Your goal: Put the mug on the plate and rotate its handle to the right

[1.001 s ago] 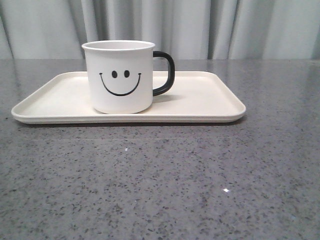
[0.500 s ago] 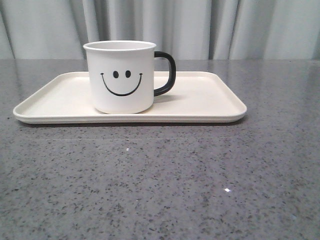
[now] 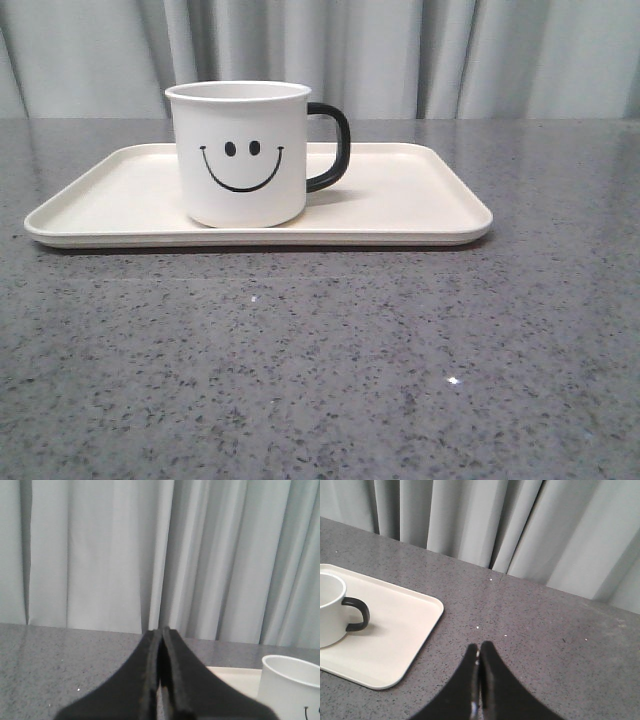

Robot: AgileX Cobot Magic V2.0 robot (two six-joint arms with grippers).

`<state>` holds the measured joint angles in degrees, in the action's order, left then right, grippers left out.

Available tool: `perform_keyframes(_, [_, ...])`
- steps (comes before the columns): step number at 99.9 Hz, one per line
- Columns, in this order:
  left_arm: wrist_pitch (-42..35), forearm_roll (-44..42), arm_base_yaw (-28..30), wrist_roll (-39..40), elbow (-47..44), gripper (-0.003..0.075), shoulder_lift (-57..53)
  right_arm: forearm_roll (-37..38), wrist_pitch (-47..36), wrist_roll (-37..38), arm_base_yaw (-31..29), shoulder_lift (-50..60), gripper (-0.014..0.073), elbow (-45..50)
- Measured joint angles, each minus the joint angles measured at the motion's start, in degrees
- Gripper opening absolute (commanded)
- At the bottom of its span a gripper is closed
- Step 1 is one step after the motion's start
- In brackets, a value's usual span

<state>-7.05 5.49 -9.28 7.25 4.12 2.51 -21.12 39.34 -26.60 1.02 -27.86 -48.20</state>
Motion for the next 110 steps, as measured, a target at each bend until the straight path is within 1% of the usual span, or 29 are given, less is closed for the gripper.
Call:
perform_keyframes(13, [-1.03, -1.26, 0.65, -0.10, -4.04, -0.0020, -2.73, 0.00, 0.00, 0.00, 0.00, 0.00, -0.0059, 0.00])
perform_keyframes(25, [-1.12, -3.78, 1.72, -0.20, -4.08, -0.0020, -2.73, 0.00, 0.00, 0.00, 0.00, 0.00, -0.0059, 0.00])
perform_keyframes(45, [3.17, -6.48, 3.57, -0.20, -4.08, -0.0020, -2.73, 0.00, 0.00, 0.00, 0.00, 0.00, -0.0059, 0.00])
perform_keyframes(61, [4.47, -8.49, 3.80, -0.30, -4.08, -0.0020, -2.73, 0.00, 0.00, -0.03, 0.00, 0.00, -0.0059, 0.00])
perform_keyframes(110, [4.83, -9.21, 3.80, -0.40, -4.08, -0.0020, -2.73, 0.00, 0.00, -0.03, 0.00, 0.00, -0.0059, 0.00])
